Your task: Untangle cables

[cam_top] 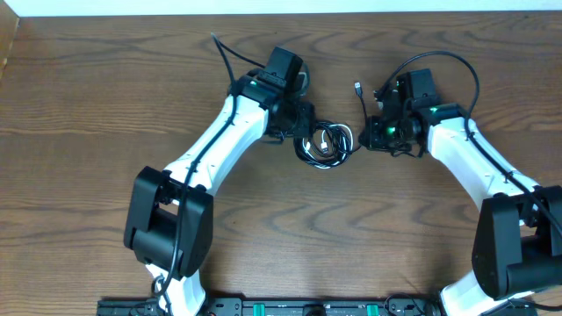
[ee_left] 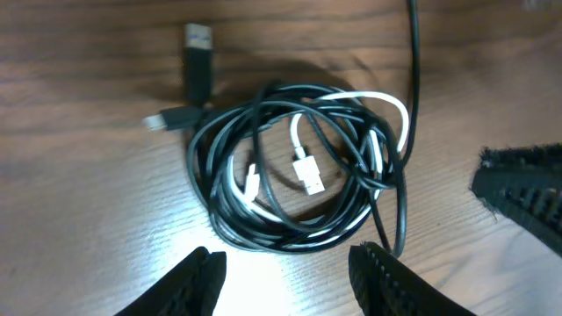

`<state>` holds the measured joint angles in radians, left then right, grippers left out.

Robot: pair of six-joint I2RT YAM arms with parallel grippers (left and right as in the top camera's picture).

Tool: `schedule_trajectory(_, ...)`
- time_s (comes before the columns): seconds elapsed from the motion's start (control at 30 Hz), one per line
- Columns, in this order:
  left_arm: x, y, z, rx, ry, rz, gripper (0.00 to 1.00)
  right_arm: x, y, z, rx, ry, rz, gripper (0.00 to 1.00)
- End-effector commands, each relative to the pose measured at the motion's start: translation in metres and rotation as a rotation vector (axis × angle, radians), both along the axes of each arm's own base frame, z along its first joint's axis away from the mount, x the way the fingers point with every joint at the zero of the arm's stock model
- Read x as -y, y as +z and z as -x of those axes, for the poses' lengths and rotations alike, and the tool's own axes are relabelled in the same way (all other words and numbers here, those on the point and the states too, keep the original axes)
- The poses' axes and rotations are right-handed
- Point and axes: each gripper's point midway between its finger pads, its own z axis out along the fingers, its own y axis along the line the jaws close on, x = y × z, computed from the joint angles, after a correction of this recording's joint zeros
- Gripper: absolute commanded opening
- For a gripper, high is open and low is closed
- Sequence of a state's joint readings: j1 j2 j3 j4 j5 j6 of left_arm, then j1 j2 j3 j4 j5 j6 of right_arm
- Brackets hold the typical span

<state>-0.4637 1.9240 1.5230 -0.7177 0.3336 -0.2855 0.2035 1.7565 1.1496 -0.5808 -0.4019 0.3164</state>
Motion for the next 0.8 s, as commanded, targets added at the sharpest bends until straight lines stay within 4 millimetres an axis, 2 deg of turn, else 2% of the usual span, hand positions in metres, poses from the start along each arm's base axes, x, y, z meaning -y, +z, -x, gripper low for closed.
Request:
schedule_trajectory(0.0, 0.01, -0.012, -0.006, 0.093, -0.111, -0.089, 0.52, -0.018, -0.009, 0.011, -0.098, -0.108, -0.108, 0.15)
schedule_trajectory(0.13, 0.002, -0.02, -0.031, 0.205, -0.061, -0.205, 0.52, -0.021, -0.019, 0.011, -0.12, -0.196, -0.135, 0.15)
schedule_trajectory(0.33, 0.003, -0.053, -0.038, 0.177, -0.05, -0.226, 0.43, -0.021, -0.038, 0.03, -0.213, -0.282, -0.123, 0.13)
schedule_trajectory(0.4, 0.002, -0.068, -0.035, 0.144, -0.052, -0.242, 0.42, -0.021, -0.048, 0.041, -0.26, -0.342, -0.102, 0.15)
schedule_trajectory(0.53, -0.005, -0.075, -0.023, 0.078, -0.03, -0.265, 0.3, -0.02, -0.061, 0.046, -0.281, -0.441, -0.086, 0.18)
schedule_trajectory(0.6, -0.013, -0.08, -0.008, 0.01, -0.018, -0.294, 0.2, -0.021, -0.064, 0.042, -0.265, -0.488, -0.106, 0.18)
schedule_trajectory(0.67, -0.019, -0.082, 0.004, -0.041, -0.017, -0.316, 0.14, -0.017, -0.065, 0.036, -0.251, -0.544, -0.103, 0.17)
schedule_trajectory(0.77, -0.021, -0.084, 0.021, -0.116, -0.035, -0.312, 0.12, -0.008, -0.065, 0.027, -0.218, -0.622, -0.084, 0.15)
